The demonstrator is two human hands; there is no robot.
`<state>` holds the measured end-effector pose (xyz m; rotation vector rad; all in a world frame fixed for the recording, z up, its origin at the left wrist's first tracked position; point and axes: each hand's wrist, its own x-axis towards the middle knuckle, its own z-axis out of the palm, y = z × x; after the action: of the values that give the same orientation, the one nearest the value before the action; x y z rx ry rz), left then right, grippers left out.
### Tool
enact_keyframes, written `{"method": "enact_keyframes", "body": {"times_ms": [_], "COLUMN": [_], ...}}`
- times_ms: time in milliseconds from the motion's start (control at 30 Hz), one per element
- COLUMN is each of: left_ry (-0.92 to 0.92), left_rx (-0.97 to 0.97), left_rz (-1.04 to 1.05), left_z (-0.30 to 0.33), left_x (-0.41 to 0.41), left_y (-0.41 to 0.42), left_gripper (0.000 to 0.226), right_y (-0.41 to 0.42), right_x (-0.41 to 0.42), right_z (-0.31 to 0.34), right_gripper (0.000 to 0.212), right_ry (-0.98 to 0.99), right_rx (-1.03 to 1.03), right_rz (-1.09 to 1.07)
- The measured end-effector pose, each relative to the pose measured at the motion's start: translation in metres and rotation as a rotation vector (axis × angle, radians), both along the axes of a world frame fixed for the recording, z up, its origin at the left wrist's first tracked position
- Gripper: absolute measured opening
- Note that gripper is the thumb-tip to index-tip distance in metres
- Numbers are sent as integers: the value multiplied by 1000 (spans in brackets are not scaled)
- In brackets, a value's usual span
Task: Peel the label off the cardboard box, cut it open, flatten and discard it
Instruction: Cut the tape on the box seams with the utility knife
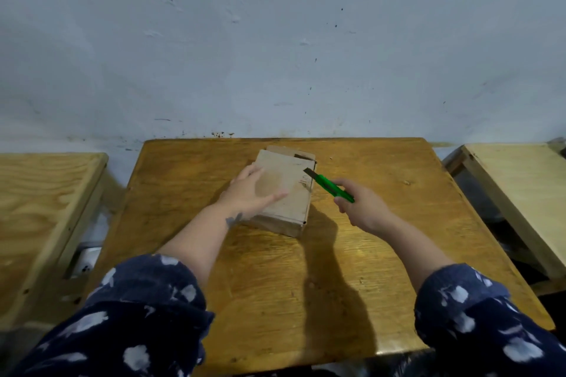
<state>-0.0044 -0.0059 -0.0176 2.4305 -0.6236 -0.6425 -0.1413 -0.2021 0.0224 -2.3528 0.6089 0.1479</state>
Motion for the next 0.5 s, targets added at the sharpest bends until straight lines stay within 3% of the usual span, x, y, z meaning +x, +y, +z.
{"method": "enact_keyframes", "body": {"times_ms": [100, 267, 500], "left_ry": [-1, 16, -27], "left_rx": [-54, -195, -202], "left_rz": [-18, 48, 85], "left_z": [-16, -35, -37], "left_x": [-4, -9, -21], "left_y": [34, 52, 49], "left_gripper": [112, 88, 84], "right_y": [19, 49, 81], "right_x": [-1, 2, -1], "right_z": [2, -1, 3], "right_gripper": [40, 41, 41], "right_ry": [62, 64, -8], "right_rx": [-177, -251, -594], "right_rz": [81, 142, 339]}}
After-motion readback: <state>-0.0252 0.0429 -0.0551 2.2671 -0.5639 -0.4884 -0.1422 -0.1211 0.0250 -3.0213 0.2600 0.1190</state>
